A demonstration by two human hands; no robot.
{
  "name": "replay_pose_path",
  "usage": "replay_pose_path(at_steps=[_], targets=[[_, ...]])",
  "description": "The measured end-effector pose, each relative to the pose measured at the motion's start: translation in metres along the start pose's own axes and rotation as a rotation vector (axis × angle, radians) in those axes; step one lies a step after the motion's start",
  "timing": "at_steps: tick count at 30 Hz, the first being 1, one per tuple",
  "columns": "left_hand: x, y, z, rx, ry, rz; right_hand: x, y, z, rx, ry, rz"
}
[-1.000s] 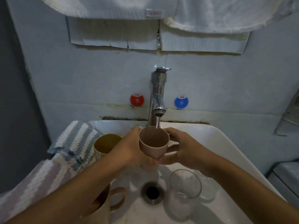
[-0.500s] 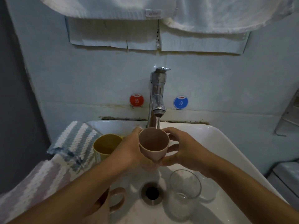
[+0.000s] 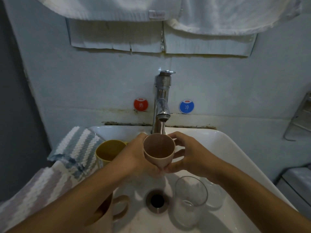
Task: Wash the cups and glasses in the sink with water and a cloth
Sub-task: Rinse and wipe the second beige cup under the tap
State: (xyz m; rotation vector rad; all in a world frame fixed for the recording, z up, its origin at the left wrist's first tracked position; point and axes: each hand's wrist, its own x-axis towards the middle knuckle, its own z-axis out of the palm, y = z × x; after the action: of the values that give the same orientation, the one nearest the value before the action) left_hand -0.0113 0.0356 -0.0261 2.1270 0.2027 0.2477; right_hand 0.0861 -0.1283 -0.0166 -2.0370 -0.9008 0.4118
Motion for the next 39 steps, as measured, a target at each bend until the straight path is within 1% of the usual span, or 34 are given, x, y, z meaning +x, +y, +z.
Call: replay_pose_path(at_steps=[8, 17, 32, 37, 39], targets=[[-0.002, 0.0044, 0.0009, 0.068, 0.02, -0.005, -0.0012, 0.0007, -0.0003, 0.002, 0.001, -0.008], [-0.0008, 0.0052, 0.001, 0.043, 0.016, -0.013, -0.0009, -0.0001, 0.0003, -0.022, -0.002, -0.004], [0.0002, 0.0057, 0.0017, 0.094, 0.016, -0.024, 0.0003, 0.0012, 0.0002, -0.03, -0.009, -0.009], [-0.0009, 0.0046, 0.0036, 0.076, 0.042, -0.018, -0.0001, 0.0009, -0.0006, -0.025, -0.019, 0.002], [-0.001, 0.0032, 0.0043, 0.02, 0.054, -0.017, 0.0007, 0.002, -0.0014, 0.005, -0.032, 0.013]])
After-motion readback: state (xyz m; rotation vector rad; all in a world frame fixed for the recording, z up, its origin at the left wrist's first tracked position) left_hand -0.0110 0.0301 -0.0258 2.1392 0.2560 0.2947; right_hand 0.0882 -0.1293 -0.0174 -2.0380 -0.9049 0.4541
